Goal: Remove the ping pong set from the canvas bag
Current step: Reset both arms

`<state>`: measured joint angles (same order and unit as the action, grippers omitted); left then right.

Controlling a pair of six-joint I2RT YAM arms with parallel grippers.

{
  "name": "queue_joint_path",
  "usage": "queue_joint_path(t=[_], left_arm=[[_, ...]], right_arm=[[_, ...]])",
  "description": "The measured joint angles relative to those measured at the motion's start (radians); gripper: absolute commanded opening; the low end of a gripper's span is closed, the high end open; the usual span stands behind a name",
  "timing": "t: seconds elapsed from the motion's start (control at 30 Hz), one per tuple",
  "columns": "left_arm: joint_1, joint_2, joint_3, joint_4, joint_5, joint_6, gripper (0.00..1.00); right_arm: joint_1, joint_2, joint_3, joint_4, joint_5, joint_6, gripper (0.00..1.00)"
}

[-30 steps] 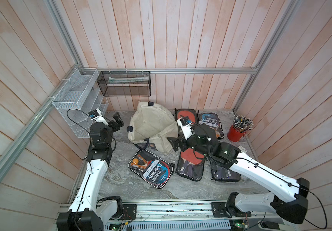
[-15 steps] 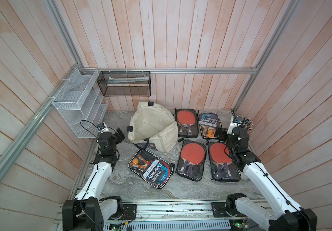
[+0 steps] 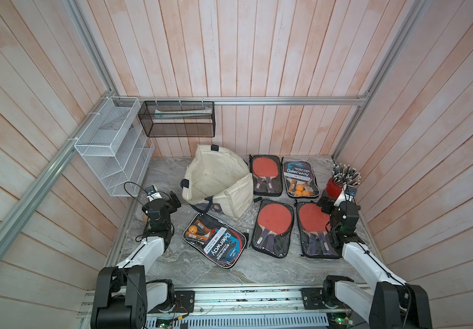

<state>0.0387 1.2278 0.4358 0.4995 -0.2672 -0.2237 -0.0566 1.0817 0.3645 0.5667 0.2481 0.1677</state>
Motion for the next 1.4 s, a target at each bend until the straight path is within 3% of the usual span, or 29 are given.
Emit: queue_joint_path(t=[0.7, 1.1, 1.4], left_arm=[[-0.029, 0.251, -0.126, 0.451, 0.026, 0.104, 1.00], [-0.055, 0.306, -0.149, 0.599, 0.087, 0.172, 1.00], [-0.046, 0.310, -0.162, 0.616, 0.110, 0.178, 1.00]], right_arm=[[0.002, 0.407, -0.188, 0.642, -0.130, -0.087, 0.98], [0.011, 0.424, -0.153, 0.669, -0.195, -0.127, 0.98], [0.018, 0.426, -0.129, 0.641, -0.218, -0.140, 0.98]])
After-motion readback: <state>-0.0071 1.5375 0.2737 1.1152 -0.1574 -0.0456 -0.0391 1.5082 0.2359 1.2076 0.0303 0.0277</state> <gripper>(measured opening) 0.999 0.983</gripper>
